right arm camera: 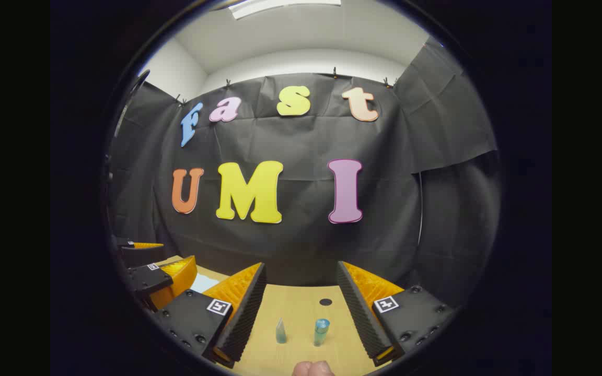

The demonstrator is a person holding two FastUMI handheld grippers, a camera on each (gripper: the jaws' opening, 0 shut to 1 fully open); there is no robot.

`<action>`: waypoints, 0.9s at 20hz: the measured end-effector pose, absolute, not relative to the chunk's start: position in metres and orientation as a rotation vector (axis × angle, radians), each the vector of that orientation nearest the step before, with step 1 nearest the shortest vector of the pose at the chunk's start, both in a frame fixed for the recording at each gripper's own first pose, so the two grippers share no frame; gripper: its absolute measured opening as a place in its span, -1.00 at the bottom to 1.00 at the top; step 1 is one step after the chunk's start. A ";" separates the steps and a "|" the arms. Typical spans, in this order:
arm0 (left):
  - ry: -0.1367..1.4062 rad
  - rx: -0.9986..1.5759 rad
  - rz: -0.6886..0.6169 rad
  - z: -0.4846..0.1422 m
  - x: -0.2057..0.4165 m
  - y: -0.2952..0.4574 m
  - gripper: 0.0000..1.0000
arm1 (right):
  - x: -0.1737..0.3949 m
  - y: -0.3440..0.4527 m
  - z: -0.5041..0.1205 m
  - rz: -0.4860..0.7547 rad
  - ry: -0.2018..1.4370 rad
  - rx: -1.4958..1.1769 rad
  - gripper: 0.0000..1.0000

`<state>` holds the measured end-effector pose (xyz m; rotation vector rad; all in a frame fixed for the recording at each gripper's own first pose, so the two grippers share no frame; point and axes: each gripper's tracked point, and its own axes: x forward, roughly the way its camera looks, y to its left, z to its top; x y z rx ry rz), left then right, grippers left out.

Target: First open the suitcase, pack the skin care products into it, and then close the suitcase.

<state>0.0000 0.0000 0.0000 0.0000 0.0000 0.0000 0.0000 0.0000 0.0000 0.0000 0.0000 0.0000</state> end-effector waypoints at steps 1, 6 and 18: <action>-0.006 0.000 0.003 0.002 0.001 -0.001 0.95 | 0.002 -0.003 -0.001 -0.004 0.002 0.004 0.60; -0.019 0.009 0.003 0.005 0.010 -0.004 0.95 | 0.013 -0.016 -0.002 -0.035 0.009 0.006 0.60; -0.017 0.014 -0.006 0.001 0.022 -0.008 0.95 | 0.025 -0.019 -0.010 -0.033 0.021 0.023 0.56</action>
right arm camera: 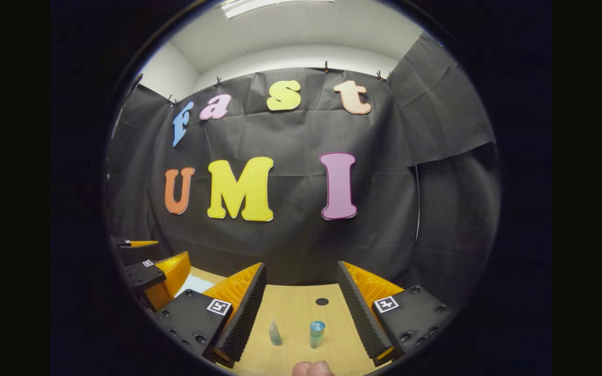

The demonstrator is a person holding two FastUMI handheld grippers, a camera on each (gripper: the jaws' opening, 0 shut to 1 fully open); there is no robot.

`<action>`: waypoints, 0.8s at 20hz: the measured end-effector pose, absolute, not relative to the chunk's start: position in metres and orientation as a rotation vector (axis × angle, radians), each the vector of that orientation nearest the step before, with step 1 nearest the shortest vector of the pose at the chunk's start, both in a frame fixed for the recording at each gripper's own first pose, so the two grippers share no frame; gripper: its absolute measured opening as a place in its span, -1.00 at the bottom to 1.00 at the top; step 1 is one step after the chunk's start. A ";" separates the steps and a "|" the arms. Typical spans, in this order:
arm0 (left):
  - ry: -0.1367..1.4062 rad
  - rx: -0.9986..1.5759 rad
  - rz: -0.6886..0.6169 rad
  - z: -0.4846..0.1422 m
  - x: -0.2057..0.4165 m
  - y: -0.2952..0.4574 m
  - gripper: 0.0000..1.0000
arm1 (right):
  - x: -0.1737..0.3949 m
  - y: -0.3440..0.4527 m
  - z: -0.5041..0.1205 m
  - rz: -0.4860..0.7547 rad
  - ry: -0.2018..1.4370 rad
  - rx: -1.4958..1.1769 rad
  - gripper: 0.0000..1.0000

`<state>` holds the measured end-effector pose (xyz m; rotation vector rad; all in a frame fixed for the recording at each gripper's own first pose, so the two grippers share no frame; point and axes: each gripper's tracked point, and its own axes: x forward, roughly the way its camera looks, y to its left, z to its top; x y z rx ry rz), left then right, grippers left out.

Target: First open the suitcase, pack the skin care products into it, and then close the suitcase.

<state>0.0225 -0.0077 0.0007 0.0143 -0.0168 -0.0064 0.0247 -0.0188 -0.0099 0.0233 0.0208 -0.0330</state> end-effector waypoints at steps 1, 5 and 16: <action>-0.014 0.019 -0.006 -0.002 0.023 -0.008 0.95 | 0.025 -0.019 -0.012 -0.032 0.024 0.023 0.58; 0.003 0.024 -0.013 -0.010 0.025 -0.007 0.95 | 0.026 -0.020 -0.017 -0.031 0.035 0.018 0.61; 0.057 0.188 -0.091 -0.040 0.032 -0.019 0.95 | 0.021 -0.044 -0.039 -0.068 0.079 0.005 0.60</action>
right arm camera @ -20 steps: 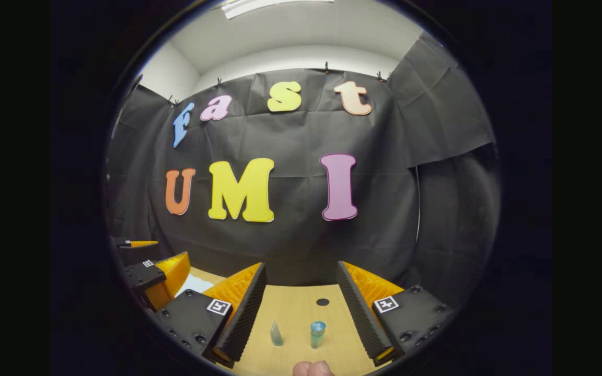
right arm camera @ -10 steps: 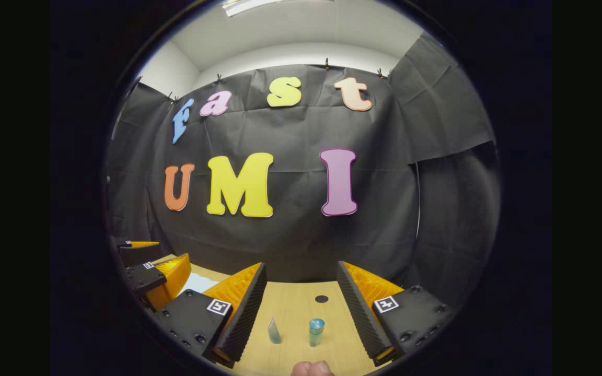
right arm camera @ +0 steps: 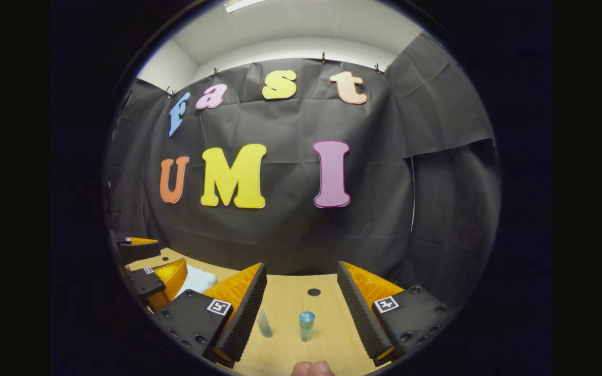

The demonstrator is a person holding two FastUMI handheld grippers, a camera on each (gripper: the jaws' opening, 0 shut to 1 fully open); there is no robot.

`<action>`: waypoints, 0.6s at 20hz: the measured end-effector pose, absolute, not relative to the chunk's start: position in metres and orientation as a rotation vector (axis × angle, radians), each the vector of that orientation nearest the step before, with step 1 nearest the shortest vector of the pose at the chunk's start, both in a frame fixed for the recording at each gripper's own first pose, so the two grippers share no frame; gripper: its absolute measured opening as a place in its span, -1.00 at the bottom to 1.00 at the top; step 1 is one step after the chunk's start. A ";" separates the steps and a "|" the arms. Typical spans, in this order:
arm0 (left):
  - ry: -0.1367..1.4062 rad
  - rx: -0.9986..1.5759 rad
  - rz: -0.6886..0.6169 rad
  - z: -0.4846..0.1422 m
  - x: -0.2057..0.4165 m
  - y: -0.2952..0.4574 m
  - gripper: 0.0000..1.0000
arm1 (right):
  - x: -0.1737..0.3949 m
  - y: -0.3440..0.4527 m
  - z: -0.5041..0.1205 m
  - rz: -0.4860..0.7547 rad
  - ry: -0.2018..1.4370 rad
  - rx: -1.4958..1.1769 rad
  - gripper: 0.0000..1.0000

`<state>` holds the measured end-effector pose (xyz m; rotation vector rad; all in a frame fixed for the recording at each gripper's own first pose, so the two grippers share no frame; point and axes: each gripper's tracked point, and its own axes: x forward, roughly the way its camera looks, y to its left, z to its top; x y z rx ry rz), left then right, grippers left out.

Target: First open the suitcase, pack the skin care products into it, and then close the suitcase.

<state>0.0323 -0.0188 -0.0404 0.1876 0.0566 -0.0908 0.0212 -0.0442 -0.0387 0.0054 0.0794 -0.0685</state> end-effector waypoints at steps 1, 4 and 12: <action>0.066 0.228 -0.102 -0.046 0.035 -0.020 0.96 | 0.020 -0.049 -0.041 -0.075 0.082 0.002 0.60; 0.112 0.333 -0.151 -0.070 0.043 -0.022 0.98 | 0.017 -0.064 -0.047 -0.101 0.095 -0.005 0.60; 0.351 0.649 -0.230 -0.171 0.061 -0.007 0.96 | 0.002 -0.110 -0.066 -0.178 0.145 -0.025 0.60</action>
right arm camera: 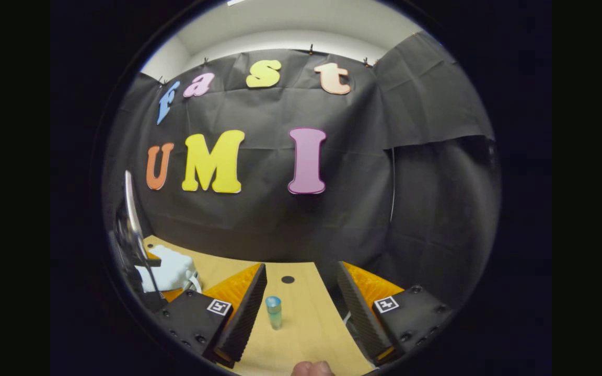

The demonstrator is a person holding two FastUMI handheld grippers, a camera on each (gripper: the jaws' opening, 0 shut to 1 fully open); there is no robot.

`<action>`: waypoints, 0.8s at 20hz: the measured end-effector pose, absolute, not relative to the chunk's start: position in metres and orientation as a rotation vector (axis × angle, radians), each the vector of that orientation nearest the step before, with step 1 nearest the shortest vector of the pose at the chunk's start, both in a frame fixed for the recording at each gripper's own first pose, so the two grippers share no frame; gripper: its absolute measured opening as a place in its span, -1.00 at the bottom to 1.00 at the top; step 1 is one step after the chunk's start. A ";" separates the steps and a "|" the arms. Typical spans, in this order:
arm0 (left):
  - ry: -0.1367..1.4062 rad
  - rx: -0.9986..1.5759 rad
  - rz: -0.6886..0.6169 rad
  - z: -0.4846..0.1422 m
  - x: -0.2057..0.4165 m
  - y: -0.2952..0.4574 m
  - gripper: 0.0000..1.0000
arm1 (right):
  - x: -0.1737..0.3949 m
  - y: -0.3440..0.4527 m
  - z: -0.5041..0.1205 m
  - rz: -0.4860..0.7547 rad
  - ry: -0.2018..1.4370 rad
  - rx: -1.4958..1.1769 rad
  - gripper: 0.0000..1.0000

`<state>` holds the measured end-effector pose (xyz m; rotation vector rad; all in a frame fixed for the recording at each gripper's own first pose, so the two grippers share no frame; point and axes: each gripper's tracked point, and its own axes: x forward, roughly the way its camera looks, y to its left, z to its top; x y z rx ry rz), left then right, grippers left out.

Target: First open the suitcase, pack the skin care products into it, and then close the suitcase.

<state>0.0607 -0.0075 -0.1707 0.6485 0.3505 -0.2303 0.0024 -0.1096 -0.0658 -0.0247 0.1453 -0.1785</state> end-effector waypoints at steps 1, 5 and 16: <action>0.380 0.693 -0.241 -0.183 0.063 -0.007 0.96 | 0.001 -0.114 -0.067 -0.187 0.151 -0.026 0.60; 0.496 0.894 -0.249 -0.227 0.076 0.009 0.94 | -0.004 -0.129 -0.069 -0.217 0.159 -0.032 0.60; 0.666 1.142 -0.267 -0.277 0.103 0.028 0.44 | -0.018 -0.163 -0.080 -0.310 0.196 -0.023 0.60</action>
